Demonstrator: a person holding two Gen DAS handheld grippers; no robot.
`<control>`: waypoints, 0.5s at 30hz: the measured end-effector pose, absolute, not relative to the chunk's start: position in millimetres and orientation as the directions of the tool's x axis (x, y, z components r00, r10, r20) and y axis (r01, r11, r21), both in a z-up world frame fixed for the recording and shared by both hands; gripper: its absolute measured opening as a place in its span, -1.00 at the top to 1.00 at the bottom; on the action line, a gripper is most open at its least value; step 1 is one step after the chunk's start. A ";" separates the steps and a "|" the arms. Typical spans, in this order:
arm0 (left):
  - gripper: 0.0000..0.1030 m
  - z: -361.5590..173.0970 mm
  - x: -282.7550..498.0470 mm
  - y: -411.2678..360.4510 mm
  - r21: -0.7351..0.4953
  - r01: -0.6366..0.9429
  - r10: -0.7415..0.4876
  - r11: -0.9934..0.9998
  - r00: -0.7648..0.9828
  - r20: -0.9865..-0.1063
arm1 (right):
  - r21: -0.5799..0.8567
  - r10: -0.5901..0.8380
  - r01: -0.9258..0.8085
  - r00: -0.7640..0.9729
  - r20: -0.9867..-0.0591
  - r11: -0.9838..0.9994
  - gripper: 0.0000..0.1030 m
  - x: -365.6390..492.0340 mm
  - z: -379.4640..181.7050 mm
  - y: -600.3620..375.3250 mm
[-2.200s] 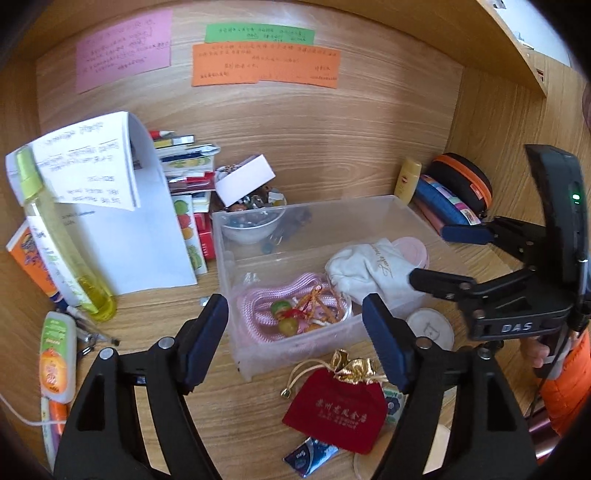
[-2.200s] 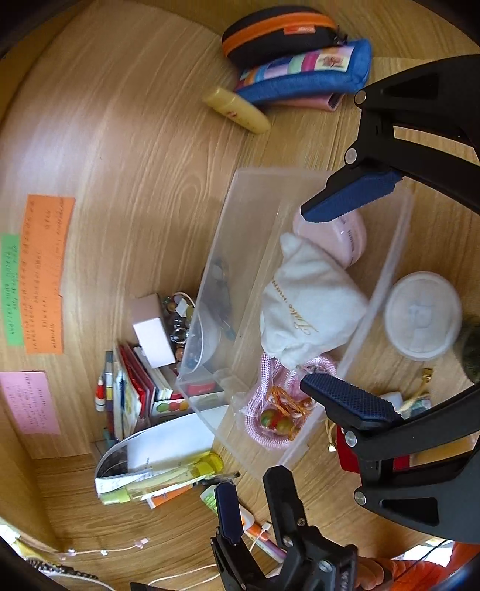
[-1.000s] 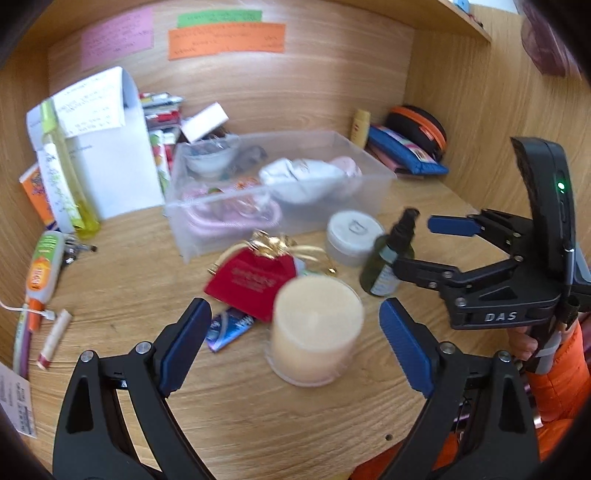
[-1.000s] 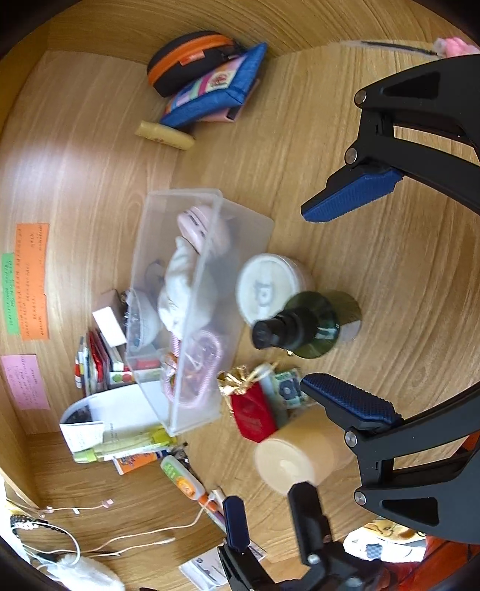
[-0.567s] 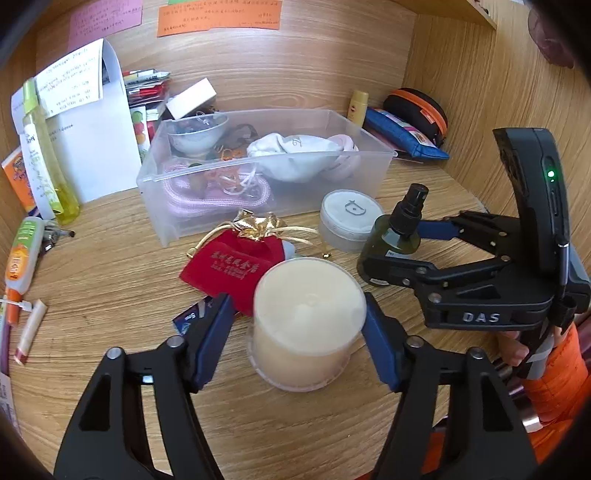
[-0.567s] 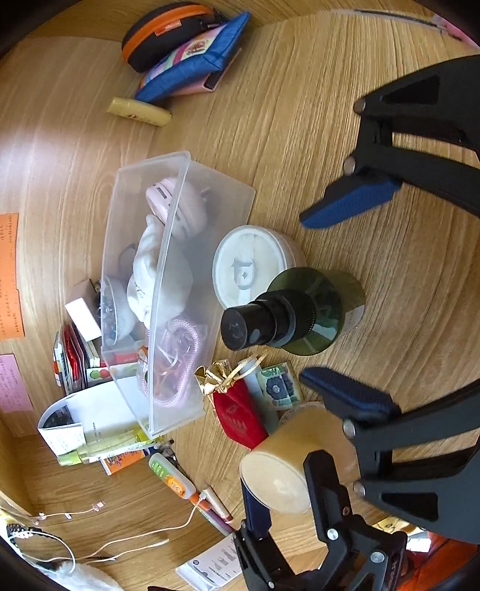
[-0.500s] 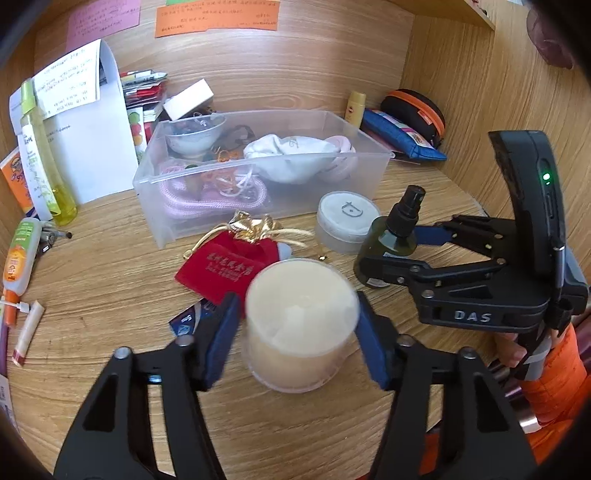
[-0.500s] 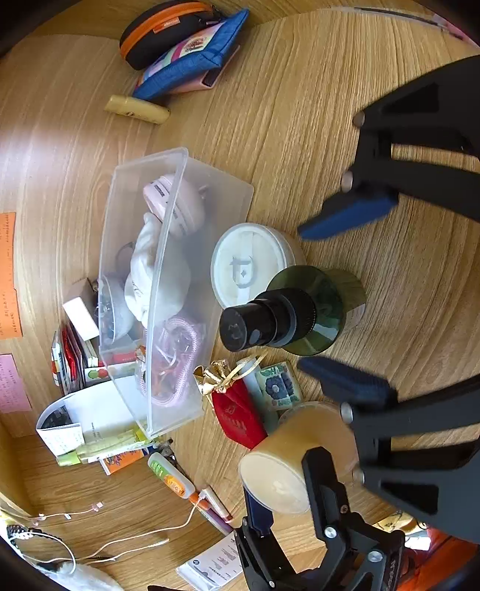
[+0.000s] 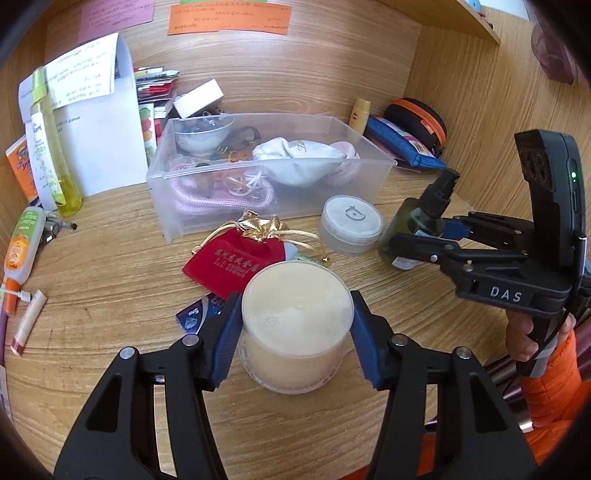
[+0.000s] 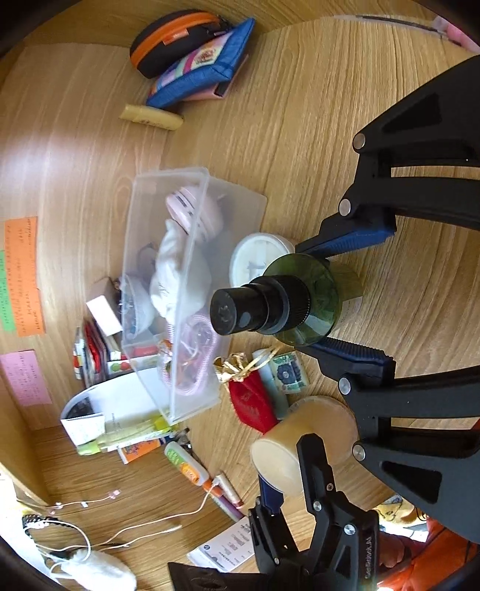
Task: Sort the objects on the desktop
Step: 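Carry the candle jar and spray bottle into the clear box with both grippers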
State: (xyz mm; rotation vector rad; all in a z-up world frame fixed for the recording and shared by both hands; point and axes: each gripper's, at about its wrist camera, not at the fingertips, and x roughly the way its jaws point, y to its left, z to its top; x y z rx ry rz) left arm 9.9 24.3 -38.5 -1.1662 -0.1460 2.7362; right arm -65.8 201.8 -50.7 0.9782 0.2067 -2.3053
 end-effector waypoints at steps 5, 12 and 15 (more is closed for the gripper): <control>-0.08 -22.7 20.0 14.8 -0.151 -0.097 0.174 -0.984 -0.715 -0.677 | 0.089 -0.487 0.596 -0.551 -0.678 -0.798 0.24 -65.2 -42.2 204.0; -0.08 1.7 24.2 -3.9 -0.158 -0.066 0.152 -0.985 -0.762 -0.629 | 0.103 -0.511 0.600 -0.564 -0.649 -0.793 0.24 -66.4 -28.3 206.9; -0.08 9.1 21.4 -14.8 -0.162 -0.043 0.135 -0.986 -0.777 -0.615 | 0.104 -0.516 0.596 -0.577 -0.633 -0.796 0.24 -67.5 -21.1 209.5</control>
